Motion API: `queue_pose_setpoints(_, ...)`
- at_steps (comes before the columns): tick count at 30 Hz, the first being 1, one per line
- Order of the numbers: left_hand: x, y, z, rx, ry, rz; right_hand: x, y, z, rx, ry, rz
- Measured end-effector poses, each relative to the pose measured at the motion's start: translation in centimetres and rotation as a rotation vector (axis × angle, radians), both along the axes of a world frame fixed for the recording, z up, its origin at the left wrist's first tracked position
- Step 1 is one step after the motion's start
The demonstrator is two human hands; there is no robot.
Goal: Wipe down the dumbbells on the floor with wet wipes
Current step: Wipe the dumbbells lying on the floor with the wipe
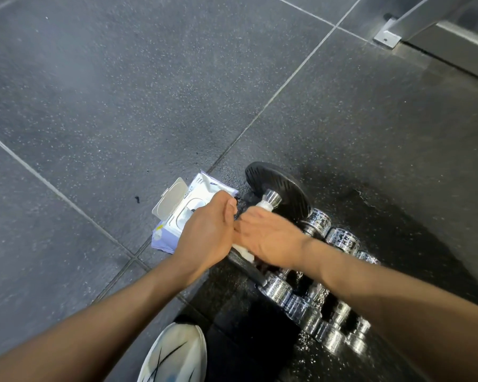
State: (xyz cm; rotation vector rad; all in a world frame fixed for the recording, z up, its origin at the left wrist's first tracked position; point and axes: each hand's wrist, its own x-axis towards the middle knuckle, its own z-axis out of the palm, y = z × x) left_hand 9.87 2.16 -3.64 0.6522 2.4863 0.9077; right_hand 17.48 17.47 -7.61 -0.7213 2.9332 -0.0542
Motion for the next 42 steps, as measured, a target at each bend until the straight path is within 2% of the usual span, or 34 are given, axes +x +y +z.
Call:
queue_pose_setpoints(4, 0.1, -0.1, 0.3, 0.000, -0.007, 0.004, -1.6, 2.2, -0.5, 0.113, 0.052, -0.193)
queue_pose_setpoints(8, 0.0, -0.1, 0.1, -0.002, -0.013, -0.001, 1.4, -1.5, -0.4, 0.018, -0.007, 0.004)
queue_pose_setpoints(10, 0.0, 0.0, 0.0, -0.009, -0.007, -0.001, 0.2, 0.0, -0.3, 0.018, -0.014, 0.020)
queue_pose_setpoints(13, 0.0, -0.1, 0.0, -0.006, 0.009, 0.001, -1.7, 2.8, -0.5, 0.086, 0.081, -0.146)
queue_pose_setpoints(15, -0.1, -0.2, 0.0, -0.003, 0.001, 0.000, -0.9, 1.6, -0.9, 0.115, 0.090, -0.230)
queue_pose_setpoints(19, -0.2, -0.1, -0.2, -0.009, -0.010, -0.003, 2.2, -1.6, -1.3, -0.074, 0.077, -0.060)
queue_pose_setpoints(21, -0.2, -0.1, -0.3, -0.008, -0.002, -0.009, 1.3, 0.0, -1.5, -0.029, 0.104, -0.033)
queue_pose_setpoints(25, -0.2, -0.2, -0.1, -0.010, 0.000, -0.018, -0.4, 2.5, -1.1, 0.086, 0.126, -0.271)
queue_pose_setpoints(26, -0.2, -0.2, -0.1, -0.008, -0.005, -0.014, -0.2, 1.8, -1.2, 0.097, 0.111, -0.254)
queue_pose_setpoints(30, -0.2, -0.1, 0.0, -0.005, -0.012, -0.002, 1.6, -0.9, -0.7, -0.027, 0.010, 0.060)
queue_pose_setpoints(32, -0.2, -0.2, 0.0, -0.001, -0.008, -0.007, 0.3, 1.1, -0.6, -0.021, 0.005, 0.014)
queue_pose_setpoints(35, -0.2, -0.3, 0.1, 0.002, -0.011, -0.012, -0.6, 3.2, 0.2, 0.140, 0.010, -0.130)
queue_pose_setpoints(37, -0.2, -0.2, 0.2, 0.003, -0.013, -0.010, 0.6, 1.6, 0.2, 0.162, 0.004, -0.060)
queue_pose_setpoints(40, -0.2, -0.2, 0.3, -0.006, -0.014, -0.012, 2.3, -0.7, 0.2, 0.029, 0.033, 0.082)
queue_pose_setpoints(42, -0.2, -0.2, 0.2, -0.006, -0.006, -0.016, 1.3, 0.8, 0.3, 0.120, 0.010, 0.065)
